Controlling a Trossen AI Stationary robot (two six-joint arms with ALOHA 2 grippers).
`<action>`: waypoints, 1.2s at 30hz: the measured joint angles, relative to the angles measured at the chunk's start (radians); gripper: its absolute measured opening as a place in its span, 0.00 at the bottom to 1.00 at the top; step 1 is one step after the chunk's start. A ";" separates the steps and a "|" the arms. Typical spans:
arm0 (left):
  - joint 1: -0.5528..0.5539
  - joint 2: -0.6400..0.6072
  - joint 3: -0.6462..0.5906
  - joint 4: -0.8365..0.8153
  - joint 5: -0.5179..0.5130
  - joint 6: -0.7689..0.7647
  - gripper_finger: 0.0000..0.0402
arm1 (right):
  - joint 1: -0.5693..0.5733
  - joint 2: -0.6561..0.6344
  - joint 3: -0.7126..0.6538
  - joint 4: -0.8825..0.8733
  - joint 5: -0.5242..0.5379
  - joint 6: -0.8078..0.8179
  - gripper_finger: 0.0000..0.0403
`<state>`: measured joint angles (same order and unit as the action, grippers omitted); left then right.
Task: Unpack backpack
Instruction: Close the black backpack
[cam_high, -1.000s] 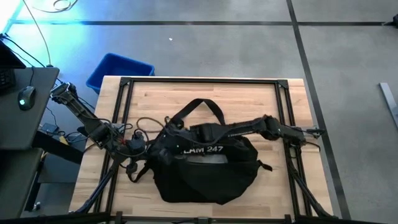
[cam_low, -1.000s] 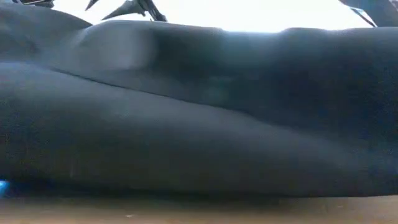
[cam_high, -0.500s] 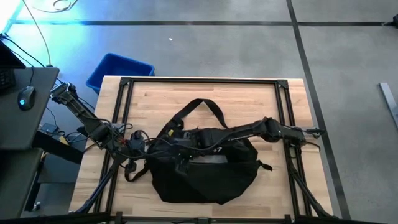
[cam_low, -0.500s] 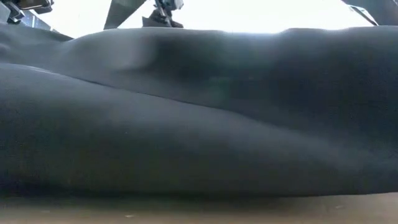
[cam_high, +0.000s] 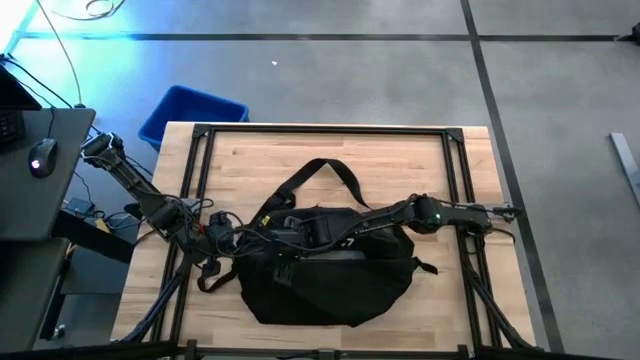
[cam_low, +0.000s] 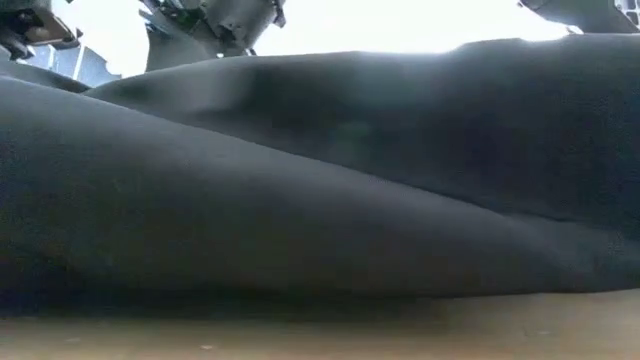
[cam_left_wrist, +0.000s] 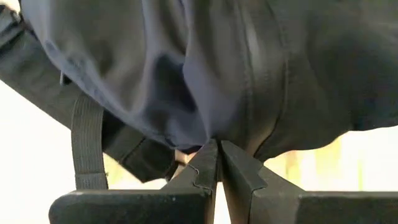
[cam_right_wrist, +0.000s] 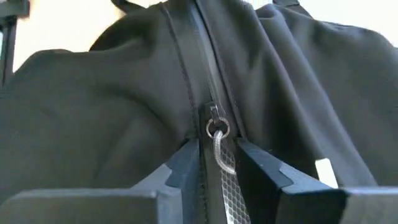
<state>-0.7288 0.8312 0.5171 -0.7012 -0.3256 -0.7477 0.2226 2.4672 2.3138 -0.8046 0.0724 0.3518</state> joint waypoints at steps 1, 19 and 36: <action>0.000 0.000 -0.004 0.006 0.000 -0.001 0.00 | 0.000 0.010 0.000 -0.001 0.002 -0.010 0.20; 0.002 0.003 -0.065 0.065 -0.028 -0.079 0.00 | 0.013 0.085 0.005 -0.039 0.035 -0.011 0.02; 0.002 0.008 -0.262 0.057 0.045 -0.273 0.00 | 0.105 -0.049 0.035 -0.198 0.158 0.126 0.00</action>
<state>-0.7269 0.8394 0.2550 -0.6442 -0.2810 -1.0203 0.3273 2.4183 2.3493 -1.0029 0.2308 0.4773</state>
